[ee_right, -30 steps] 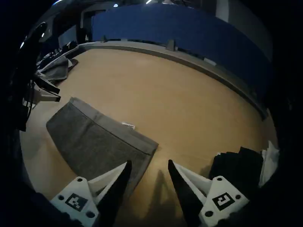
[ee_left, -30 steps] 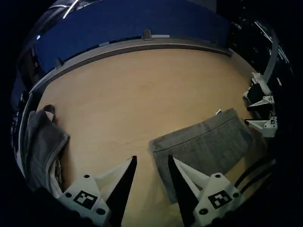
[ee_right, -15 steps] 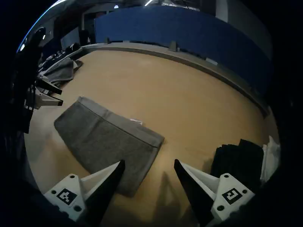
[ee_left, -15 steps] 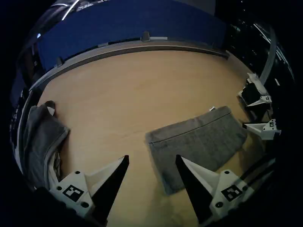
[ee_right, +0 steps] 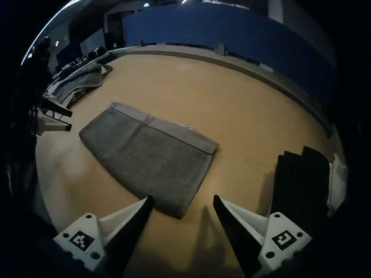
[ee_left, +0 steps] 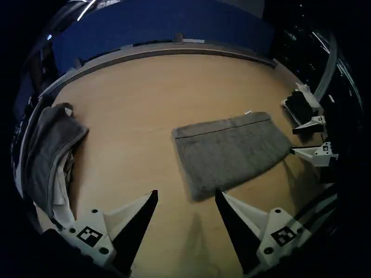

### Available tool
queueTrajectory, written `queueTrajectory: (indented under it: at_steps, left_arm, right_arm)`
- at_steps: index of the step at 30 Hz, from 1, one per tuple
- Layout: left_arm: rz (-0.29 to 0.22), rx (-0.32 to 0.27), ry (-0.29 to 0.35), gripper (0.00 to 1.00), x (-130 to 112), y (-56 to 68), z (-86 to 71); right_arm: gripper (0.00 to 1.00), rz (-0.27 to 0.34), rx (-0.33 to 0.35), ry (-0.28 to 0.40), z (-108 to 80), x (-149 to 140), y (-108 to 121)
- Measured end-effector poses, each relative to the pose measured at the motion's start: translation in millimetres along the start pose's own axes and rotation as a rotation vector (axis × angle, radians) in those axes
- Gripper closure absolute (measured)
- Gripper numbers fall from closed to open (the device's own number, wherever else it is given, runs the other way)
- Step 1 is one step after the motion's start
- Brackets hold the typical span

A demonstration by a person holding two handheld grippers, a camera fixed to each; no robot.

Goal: Fold towel

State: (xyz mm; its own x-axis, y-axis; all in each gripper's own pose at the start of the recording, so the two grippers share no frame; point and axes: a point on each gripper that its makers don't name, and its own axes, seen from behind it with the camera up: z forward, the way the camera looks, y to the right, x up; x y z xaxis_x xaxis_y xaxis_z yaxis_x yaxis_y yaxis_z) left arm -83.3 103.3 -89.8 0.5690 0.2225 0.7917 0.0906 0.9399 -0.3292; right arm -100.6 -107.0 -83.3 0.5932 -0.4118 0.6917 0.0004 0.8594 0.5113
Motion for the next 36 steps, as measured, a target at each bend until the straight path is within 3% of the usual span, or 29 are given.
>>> queueTrajectory:
  at_steps: [8,15,21,25,29,36]
  left_arm:
    - [-0.059,-0.008,-0.017,0.09,-23,7.4,-12.9]
    - [-0.063,-0.007,-0.018,0.09,-27,8.0,-15.2]
    - [-0.06,-0.006,-0.02,0.09,-29,8.3,-15.5]
    - [-0.062,-0.008,-0.02,0.09,-29,9.0,-14.9]
    - [-0.06,-0.01,-0.021,0.09,-29,9.7,-14.1]
    - [-0.056,-0.01,-0.025,0.09,-30,9.8,-13.6]
  right_arm:
    - [0.23,0.016,0.035,-0.026,3.1,-14,-10]
    - [0.47,0.016,0.044,-0.039,5.7,-19,-12]
    - [0.75,0.021,0.035,-0.042,6.1,-22,-7]
    - [0.77,0.03,0.039,-0.045,6.3,-24,-6]
    - [0.92,0.036,0.039,-0.048,8.2,-27,-4]
    - [1.0,0.041,0.041,-0.058,8.7,-30,-3]
